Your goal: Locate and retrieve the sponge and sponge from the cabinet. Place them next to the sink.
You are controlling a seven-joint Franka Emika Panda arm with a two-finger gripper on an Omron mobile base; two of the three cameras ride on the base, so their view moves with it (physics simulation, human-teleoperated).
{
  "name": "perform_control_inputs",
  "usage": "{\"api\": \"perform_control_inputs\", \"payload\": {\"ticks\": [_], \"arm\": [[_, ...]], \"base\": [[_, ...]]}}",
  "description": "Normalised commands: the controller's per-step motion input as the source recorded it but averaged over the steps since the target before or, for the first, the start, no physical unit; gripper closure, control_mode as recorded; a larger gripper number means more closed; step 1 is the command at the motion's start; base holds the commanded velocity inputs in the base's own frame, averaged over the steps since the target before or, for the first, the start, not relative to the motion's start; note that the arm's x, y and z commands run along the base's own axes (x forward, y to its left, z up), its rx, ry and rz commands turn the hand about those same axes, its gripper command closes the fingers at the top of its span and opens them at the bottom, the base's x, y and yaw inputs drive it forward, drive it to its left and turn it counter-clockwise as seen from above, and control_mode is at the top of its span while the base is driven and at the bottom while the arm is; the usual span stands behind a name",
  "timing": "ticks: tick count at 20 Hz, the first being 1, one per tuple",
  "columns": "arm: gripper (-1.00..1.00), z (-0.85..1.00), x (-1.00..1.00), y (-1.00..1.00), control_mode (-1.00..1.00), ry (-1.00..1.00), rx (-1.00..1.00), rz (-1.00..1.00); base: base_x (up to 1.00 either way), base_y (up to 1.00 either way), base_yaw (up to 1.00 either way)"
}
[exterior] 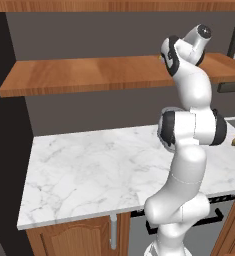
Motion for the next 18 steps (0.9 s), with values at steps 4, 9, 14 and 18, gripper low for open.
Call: {"api": "perform_control_inputs", "payload": {"ticks": [4,9,14,18], "arm": [[1.00,0.00,-0.01,0.00,-1.00,-0.01,0.00,0.00],[1.00,0.01,-0.19,-0.14,-1.00,-0.08,0.02,0.00],[1.00,0.03,-0.31,-0.28,-1.00,-0.12,0.01,0.00],[1.00,0.11,-0.52,-0.26,-1.00,-0.08,0.00,0.00]], "base": [[0.00,0.00,0.00],[0.00,0.00,0.00],[0.00,0.00,0.00],[0.00,0.00,0.00]]}}
